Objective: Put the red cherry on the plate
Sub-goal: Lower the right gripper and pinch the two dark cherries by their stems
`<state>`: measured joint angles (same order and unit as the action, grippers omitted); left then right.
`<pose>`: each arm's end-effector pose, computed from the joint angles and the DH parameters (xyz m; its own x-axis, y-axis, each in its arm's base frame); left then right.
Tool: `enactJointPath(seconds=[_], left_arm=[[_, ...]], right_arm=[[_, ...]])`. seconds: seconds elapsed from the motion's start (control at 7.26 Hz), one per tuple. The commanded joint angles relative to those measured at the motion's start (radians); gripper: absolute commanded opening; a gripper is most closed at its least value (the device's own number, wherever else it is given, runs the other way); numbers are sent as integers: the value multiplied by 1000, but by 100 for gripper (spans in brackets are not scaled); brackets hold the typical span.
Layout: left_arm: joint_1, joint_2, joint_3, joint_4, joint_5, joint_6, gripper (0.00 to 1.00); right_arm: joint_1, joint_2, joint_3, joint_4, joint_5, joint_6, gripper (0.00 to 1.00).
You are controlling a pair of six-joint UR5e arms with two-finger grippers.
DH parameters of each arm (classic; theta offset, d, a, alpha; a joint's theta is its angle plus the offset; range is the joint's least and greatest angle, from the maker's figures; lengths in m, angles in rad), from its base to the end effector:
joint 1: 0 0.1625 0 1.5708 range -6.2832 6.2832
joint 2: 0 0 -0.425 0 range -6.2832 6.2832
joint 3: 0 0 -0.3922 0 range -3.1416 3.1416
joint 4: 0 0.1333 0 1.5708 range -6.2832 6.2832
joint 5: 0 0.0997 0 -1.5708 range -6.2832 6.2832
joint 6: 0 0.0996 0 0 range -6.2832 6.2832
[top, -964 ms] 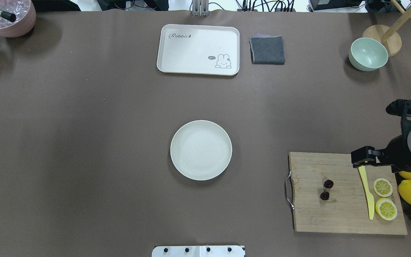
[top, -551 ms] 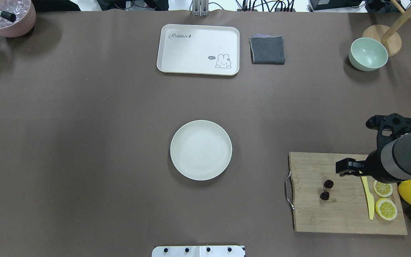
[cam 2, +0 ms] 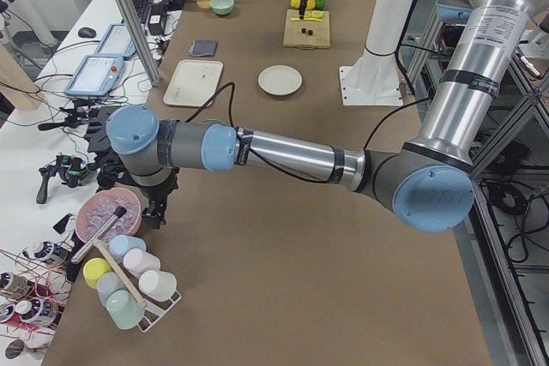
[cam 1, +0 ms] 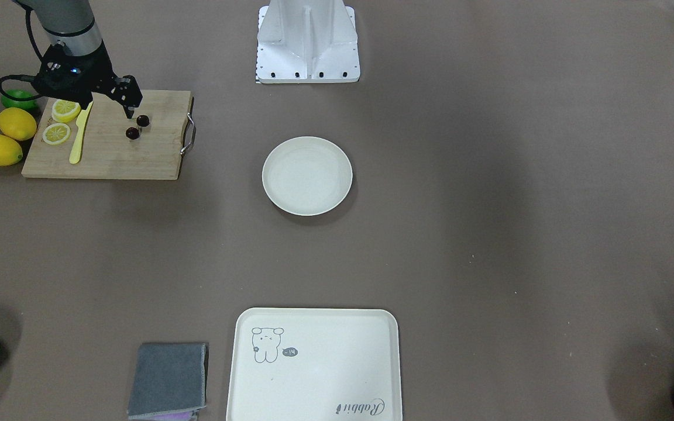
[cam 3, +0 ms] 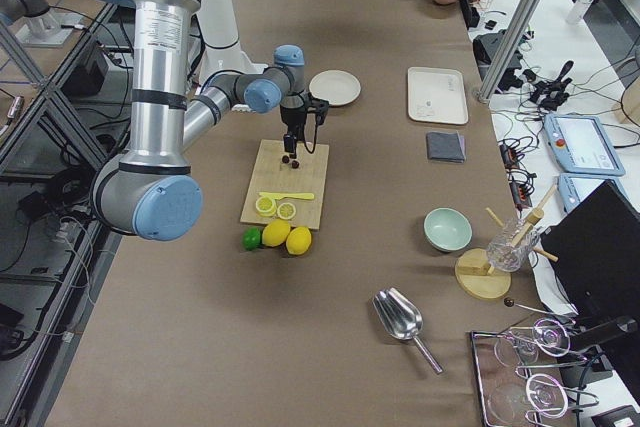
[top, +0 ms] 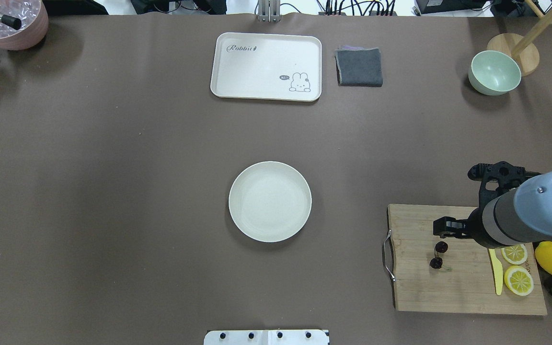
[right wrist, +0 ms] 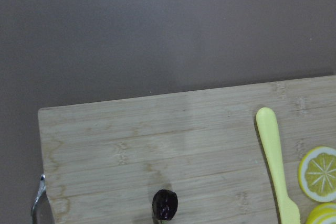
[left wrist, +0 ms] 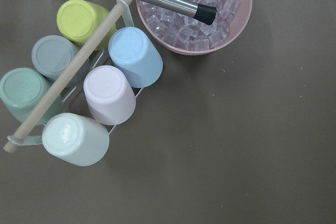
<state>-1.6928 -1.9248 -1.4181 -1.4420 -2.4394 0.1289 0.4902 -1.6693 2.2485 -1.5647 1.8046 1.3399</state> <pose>-0.1342 -0.6240 0.5397 0.6581 0.1037 -0.7458 0.0371 0.9848 0.1697 -0.3214 -0.2964 0.3965 0.7948 0.1718 0.5820 -0.1676 0.9839 -0.0616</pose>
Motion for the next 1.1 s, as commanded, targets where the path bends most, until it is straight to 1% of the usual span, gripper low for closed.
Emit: enactJointPath(seconds=[0.0,0.28,0.55,0.69,0.83,0.96], left_arm=[[4,-11,4,0,2,-2,98],[4,-13,4,0,2,-2,98],[2,-8,4,0,3,0,98],[2,-8,1,0,3,0,98],[-1,-7,-1,0,3,0,98],[-5,-5,-2,0,3,3,98]], right_arm=[[-51,-3,-64,122,-33,70,91],[-84,-9,-99,175,-70,99,91],[-122,-17,-105,193,-97,134,90],[-152,-30,-106,221,-126,159,90],[-172,-39,-106,241,-139,172,88],[-191,-47,-106,250,-152,198,82]])
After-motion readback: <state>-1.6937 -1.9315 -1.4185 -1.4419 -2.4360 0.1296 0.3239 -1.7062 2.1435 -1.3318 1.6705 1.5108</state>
